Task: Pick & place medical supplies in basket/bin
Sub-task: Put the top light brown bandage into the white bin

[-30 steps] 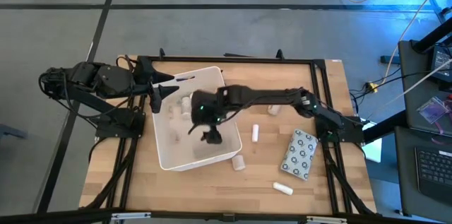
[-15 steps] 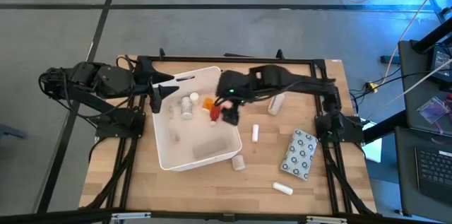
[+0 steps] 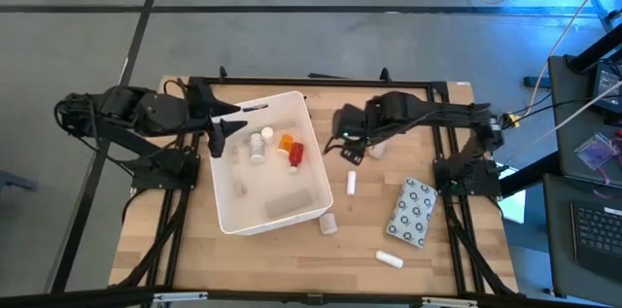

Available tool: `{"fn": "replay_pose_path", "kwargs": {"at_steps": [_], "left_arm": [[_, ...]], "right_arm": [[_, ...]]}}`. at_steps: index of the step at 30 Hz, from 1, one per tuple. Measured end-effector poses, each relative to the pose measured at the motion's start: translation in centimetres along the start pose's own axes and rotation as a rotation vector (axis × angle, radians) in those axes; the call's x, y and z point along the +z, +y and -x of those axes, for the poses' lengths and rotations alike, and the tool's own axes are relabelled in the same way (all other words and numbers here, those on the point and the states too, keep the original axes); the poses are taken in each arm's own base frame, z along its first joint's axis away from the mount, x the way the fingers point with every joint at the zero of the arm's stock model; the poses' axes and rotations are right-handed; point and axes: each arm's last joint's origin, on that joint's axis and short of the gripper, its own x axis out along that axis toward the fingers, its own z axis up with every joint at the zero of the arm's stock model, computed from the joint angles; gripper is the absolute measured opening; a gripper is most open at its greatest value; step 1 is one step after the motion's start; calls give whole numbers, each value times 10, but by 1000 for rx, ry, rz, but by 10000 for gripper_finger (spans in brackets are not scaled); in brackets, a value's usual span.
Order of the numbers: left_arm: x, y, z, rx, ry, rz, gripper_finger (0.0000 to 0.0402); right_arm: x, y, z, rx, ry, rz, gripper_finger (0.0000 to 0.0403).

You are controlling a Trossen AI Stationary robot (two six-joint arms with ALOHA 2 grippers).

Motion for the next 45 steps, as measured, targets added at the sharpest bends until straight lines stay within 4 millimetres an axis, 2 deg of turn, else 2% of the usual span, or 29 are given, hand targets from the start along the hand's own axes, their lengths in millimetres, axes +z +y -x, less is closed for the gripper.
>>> {"fn": "replay_pose_path", "kwargs": {"at_steps": [5,9,13,15,18,23,30,38,41,45], "left_arm": [[-1,-2,-4,5,9,-7,214],[-1,-4,-6,14,11,-11,214],[-1,-5,-7,16,16,-21,214],[-1,-5,-8,13,18,-22,214],[-1,-5,-8,12,19,-21,214],[-1,-5,-8,10,20,-12,214],[-2,-6,-8,-26,42,-10,214],[-2,-6,-8,-25,41,-11,214],[-2,-6,-8,-25,41,-11,214],[-2,-6,-8,-25,41,-12,214]], "right_arm": [[-31,-22,-37,-78,100,-171,322],[-55,-49,-62,-131,136,-414,322],[-73,-68,-92,-167,161,-650,322],[-77,-72,-107,-164,135,-730,322],[-79,-72,-134,-124,85,-779,322],[-84,-74,-166,-51,32,-832,322],[-107,-75,-187,-82,101,-876,322],[-120,-72,-208,-33,55,-903,314],[-122,-72,-209,-35,62,-859,286],[-121,-72,-210,-25,53,-783,220]]}}
